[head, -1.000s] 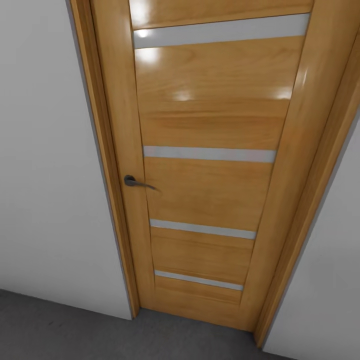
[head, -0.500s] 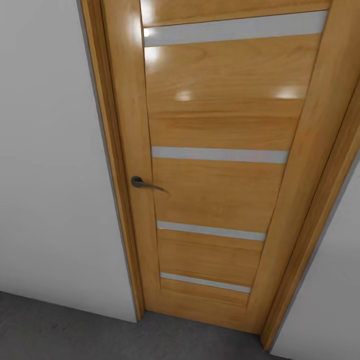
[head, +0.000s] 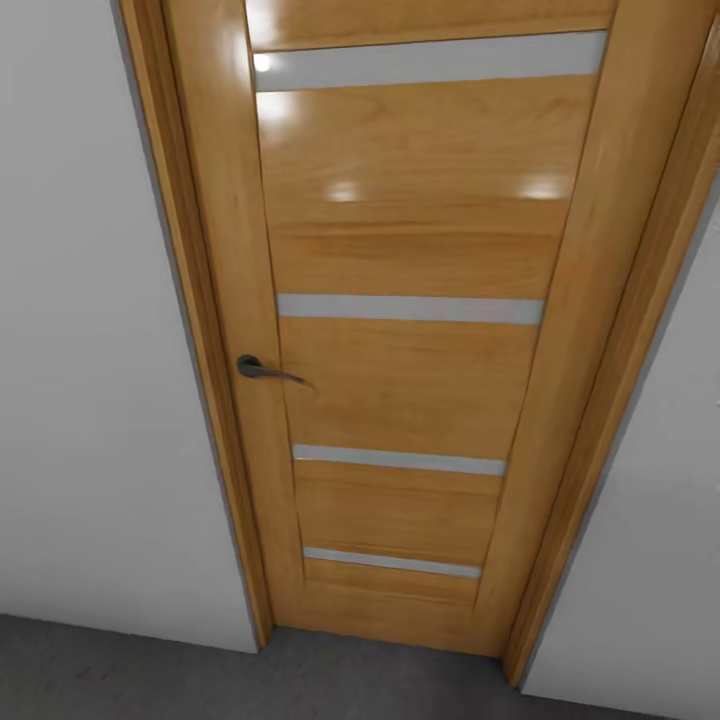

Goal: Move the two storage containers from the living room to the garage. In the garage, place one container on the floor and stack the other container on top of it (either order is fine).

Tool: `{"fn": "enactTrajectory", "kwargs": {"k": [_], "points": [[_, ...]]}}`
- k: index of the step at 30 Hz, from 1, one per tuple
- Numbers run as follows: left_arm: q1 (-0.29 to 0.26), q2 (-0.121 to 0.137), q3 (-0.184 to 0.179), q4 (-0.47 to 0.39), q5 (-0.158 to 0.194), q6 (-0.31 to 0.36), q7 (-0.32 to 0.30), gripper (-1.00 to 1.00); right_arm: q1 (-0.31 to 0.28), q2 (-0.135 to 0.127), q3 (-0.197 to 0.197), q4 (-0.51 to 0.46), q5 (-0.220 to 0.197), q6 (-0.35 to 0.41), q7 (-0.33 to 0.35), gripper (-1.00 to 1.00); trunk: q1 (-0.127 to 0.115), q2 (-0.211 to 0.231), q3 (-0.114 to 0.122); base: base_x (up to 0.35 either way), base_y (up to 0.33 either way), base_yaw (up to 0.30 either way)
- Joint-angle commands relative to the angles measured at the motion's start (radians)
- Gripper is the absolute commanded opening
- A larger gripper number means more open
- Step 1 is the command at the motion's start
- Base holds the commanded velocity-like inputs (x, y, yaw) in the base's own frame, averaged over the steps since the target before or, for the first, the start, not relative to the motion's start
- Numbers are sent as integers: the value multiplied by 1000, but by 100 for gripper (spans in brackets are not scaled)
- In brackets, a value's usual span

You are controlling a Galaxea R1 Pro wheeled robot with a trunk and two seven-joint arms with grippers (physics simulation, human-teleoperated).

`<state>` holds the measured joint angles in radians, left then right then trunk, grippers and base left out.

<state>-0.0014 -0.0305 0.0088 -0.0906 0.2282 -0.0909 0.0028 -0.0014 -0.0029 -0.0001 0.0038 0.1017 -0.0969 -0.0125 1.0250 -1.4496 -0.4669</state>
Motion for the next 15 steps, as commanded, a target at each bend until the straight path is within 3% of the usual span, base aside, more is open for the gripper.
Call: {"fn": "enactTrajectory", "kwargs": {"k": [1, 9, 15], "points": [[0, 0, 0, 0, 5, -3, 0, 100, 0, 0, -1, 0, 10, -3, -1, 100, 0, 0, -1, 0, 0, -76], [0, 0, 0, 0, 5, -3, 0, 100, 0, 0, -1, 0, 10, -3, -1, 100, 0, 0, -1, 0, 0, -30], [0, 0, 0, 0, 5, -3, 0, 100, 0, 0, -1, 0, 10, -2, -1, 100, 0, 0, -1, 0, 0, -153]]}}
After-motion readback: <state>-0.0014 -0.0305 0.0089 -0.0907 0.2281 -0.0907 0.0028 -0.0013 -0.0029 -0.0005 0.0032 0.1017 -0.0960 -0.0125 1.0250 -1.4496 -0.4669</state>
